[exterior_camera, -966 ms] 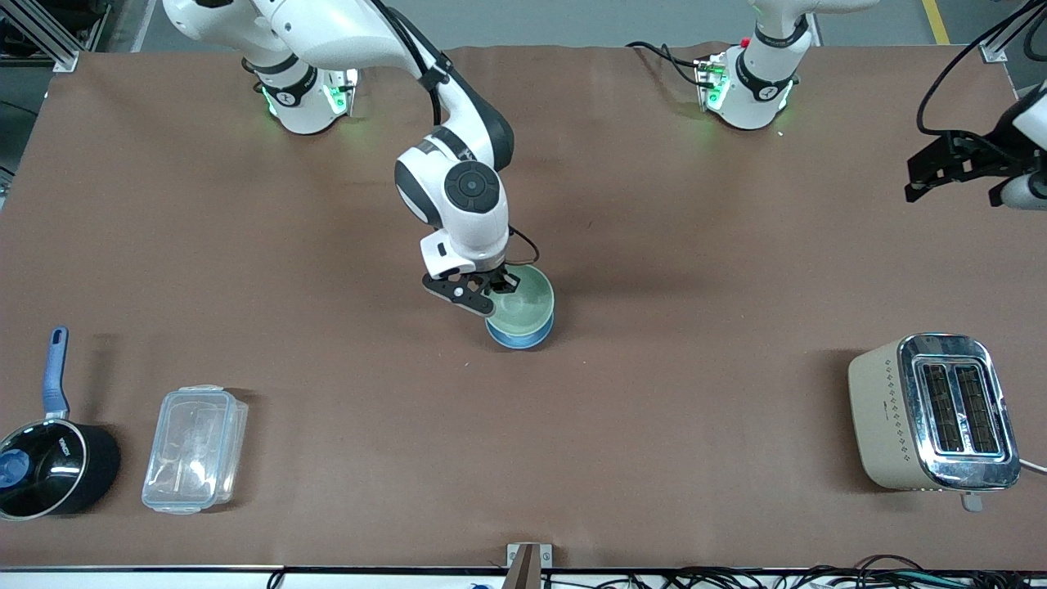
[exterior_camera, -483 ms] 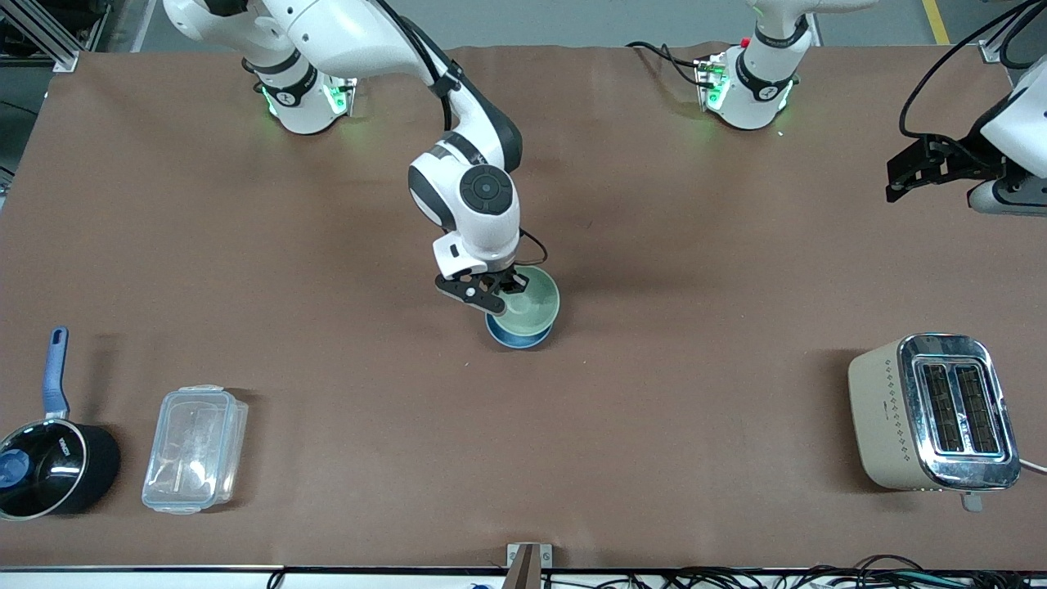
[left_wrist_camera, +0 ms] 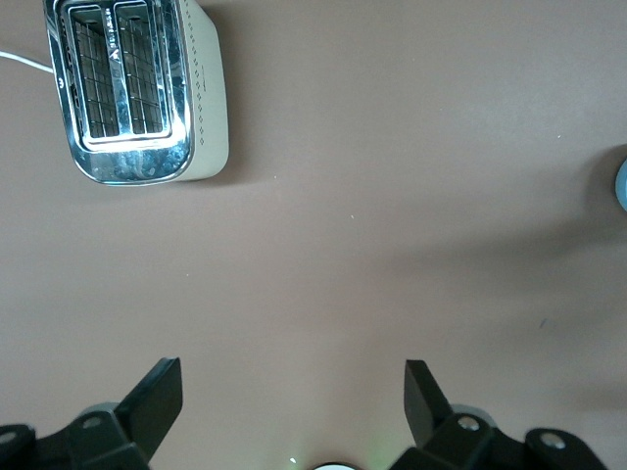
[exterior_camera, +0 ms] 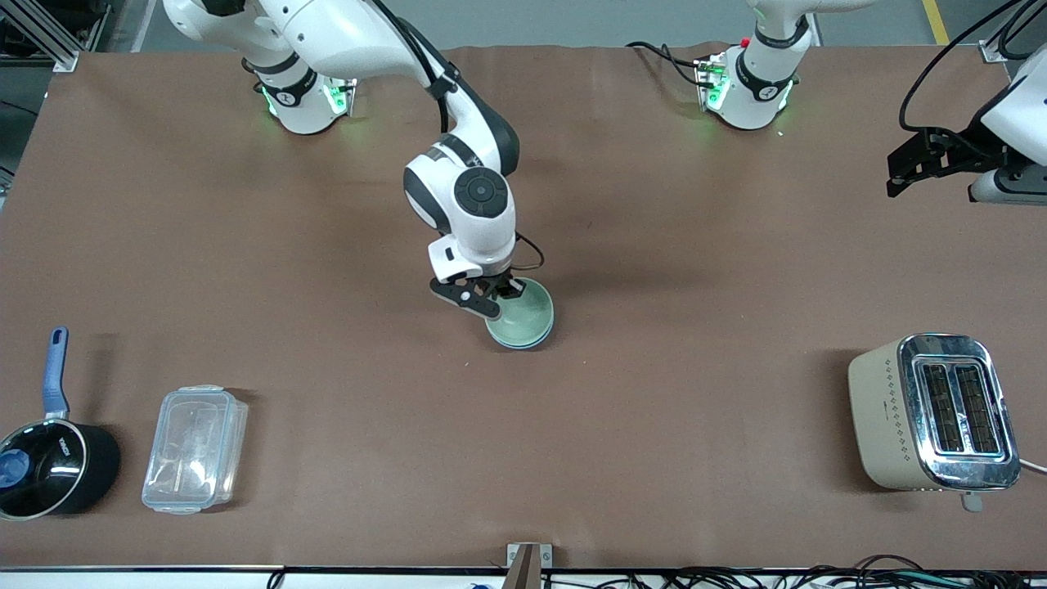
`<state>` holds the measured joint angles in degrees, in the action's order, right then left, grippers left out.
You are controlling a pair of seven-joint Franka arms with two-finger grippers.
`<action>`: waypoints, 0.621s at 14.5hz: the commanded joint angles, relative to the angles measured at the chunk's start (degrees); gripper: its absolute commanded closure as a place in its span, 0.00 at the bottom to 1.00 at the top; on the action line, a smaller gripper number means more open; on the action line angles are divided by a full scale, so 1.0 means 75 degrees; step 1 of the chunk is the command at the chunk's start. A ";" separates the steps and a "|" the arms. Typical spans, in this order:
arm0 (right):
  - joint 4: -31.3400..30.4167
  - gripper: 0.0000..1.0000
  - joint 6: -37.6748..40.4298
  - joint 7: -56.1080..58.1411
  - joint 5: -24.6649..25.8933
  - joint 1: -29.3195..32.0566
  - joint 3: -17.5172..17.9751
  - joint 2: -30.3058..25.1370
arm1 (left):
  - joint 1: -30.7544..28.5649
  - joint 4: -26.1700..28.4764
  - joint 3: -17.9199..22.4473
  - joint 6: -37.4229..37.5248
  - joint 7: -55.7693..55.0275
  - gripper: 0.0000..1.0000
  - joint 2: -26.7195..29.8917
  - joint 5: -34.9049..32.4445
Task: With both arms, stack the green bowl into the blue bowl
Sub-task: 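Open the right gripper and lift it off the green bowl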
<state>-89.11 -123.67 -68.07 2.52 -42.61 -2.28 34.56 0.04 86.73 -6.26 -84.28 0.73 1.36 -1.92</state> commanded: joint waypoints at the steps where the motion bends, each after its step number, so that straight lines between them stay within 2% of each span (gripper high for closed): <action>1: -0.0025 0.04 0.0458 0.0706 0.0179 0.0687 -0.0069 -0.0727 | -0.0064 0.0167 -0.0079 -0.0176 -0.0039 0.00 0.0183 0.0010; 2: -0.0036 0.00 0.0470 0.0871 0.0272 0.0840 -0.0198 -0.0972 | -0.0064 0.0167 -0.0091 -0.0212 -0.0039 0.00 0.0171 0.0011; 4: -0.0037 0.00 0.0982 0.1583 0.0308 0.1284 -0.0398 -0.1558 | -0.0041 0.0167 -0.0091 -0.0247 -0.0039 0.00 0.0148 0.0046; 6: -0.0048 0.00 0.1884 0.2741 0.0320 0.1986 -0.0410 -0.2155 | -0.0053 0.0167 -0.0091 -0.0247 -0.0039 0.00 0.0136 0.0069; 9: -0.0037 0.00 0.2648 0.4079 0.0320 0.2982 -0.0398 -0.2871 | -0.0064 0.0190 -0.0091 -0.0235 -0.0015 0.00 0.0136 0.0057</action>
<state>-87.39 -105.99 -42.66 4.26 -24.67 -6.56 17.38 0.07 87.05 -6.46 -85.33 0.73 1.36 -1.92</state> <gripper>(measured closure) 0.000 0.000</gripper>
